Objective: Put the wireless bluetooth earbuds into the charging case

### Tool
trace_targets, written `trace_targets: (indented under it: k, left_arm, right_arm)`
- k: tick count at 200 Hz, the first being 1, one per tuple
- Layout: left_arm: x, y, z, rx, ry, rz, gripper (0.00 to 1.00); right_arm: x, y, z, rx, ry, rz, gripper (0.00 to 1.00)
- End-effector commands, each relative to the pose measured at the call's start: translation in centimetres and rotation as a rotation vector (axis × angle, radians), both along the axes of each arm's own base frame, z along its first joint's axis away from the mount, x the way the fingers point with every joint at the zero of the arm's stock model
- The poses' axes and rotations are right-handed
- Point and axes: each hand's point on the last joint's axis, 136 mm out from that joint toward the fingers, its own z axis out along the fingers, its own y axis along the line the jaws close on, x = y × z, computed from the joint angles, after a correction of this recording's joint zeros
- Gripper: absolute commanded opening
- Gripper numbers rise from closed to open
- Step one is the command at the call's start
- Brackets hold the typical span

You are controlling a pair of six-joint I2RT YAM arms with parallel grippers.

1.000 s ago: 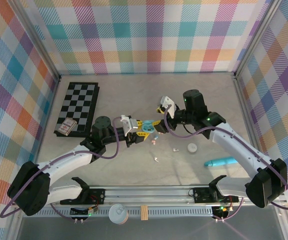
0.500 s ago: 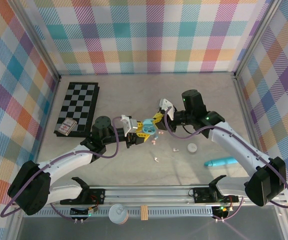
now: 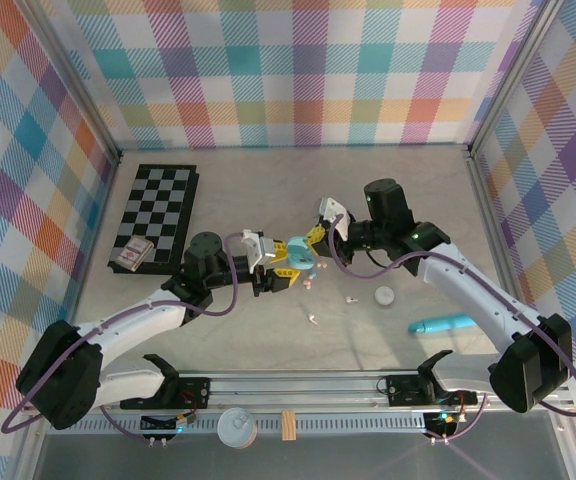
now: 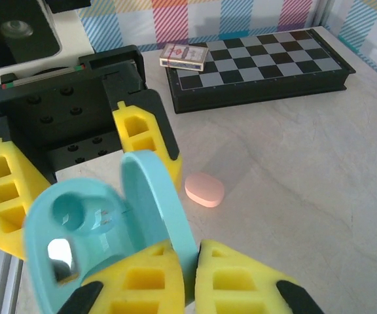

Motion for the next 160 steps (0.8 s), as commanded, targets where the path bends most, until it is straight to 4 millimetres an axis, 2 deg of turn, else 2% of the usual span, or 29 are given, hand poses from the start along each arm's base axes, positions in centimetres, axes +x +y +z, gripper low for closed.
trace_targets:
  k: [1, 47, 90, 160]
  left_arm:
    - [0.8, -0.2, 1.5, -0.035, -0.038, 0.021, 0.57]
    - [1.1, -0.4, 1.7, -0.061, -0.017, 0.023, 0.73]
    - [2.1, -0.3, 1.8, -0.107, 0.009, 0.077, 0.90]
    - [4.4, -0.4, 1.6, -0.090, -0.021, 0.165, 0.91]
  right_arm:
    - [0.5, 0.1, 1.8, 0.033, -0.060, -0.006, 0.01]
    - [1.6, -0.3, 2.0, 0.023, -0.109, -0.066, 0.00]
    - [3.7, -1.3, 2.7, 0.031, -0.204, -0.196, 0.00]
    - [5.5, -1.6, 2.8, -0.069, -0.398, -0.331, 0.00]
